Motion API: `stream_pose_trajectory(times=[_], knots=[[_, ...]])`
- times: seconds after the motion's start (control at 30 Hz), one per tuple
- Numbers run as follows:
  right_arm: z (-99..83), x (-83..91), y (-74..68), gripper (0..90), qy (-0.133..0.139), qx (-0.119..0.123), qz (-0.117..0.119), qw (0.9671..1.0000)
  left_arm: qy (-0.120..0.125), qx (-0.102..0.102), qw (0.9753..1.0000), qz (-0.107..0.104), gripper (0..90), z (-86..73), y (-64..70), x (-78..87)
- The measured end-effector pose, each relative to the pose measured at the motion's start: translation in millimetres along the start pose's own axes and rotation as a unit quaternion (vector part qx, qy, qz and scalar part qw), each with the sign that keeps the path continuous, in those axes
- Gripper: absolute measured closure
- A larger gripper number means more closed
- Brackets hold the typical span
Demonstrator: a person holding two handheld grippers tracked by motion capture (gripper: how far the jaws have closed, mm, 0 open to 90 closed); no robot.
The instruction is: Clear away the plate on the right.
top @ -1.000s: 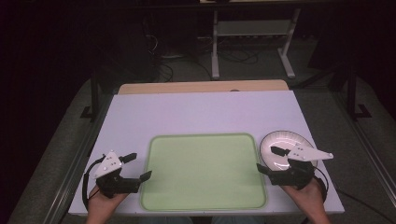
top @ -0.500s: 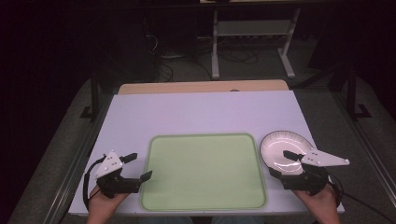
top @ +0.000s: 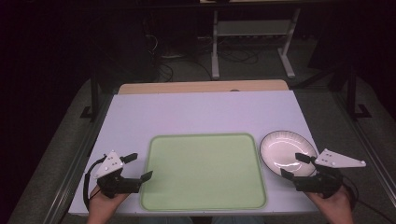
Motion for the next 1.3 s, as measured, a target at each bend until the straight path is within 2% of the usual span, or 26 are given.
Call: stream_pose_trajectory(times=[0.13, 0.3, 0.67, 0.87, 1.3], knots=[[-4.6, 6.3, 11.5, 16.4, -0.004, -0.013, -0.01, 0.9999, -0.001, 0.0, 1.0, 0.0, 15.0, 0.0, 0.0, -0.2], [-10.1, 11.9, 21.2, 16.3, -0.015, -0.011, -0.026, 0.9995, -0.003, 0.0, 1.0, 0.0, 15.0, 0.0, 0.2, -1.0], [-13.4, 20.2, 39.3, 16.6, -0.018, -0.035, -0.036, 0.9986, -0.002, 0.0, 1.0, 0.001, 15.0, 0.0, -0.3, -0.4], [-14.1, 20.4, 50.6, 16.9, -0.027, -0.044, -0.046, 0.9976, 0.0, 0.001, 1.0, 0.002, 15.0, -0.1, -1.2, 0.3], [-16.4, 13.9, 78.9, 20.7, -0.056, -0.069, -0.076, 0.9932, 0.0, 0.001, 1.0, 0.004, 15.0, -0.1, -1.9, 0.7]])
Point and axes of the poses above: each handheld gripper's, and its own axes: x roughly backward along the jaws, z roughly out of its top, y roughly to its right, the point moved 4 cm from there along -x, roughly forward along the jaws, and after that the axes turned 13 degrees about -z, right-handed, at the moved point
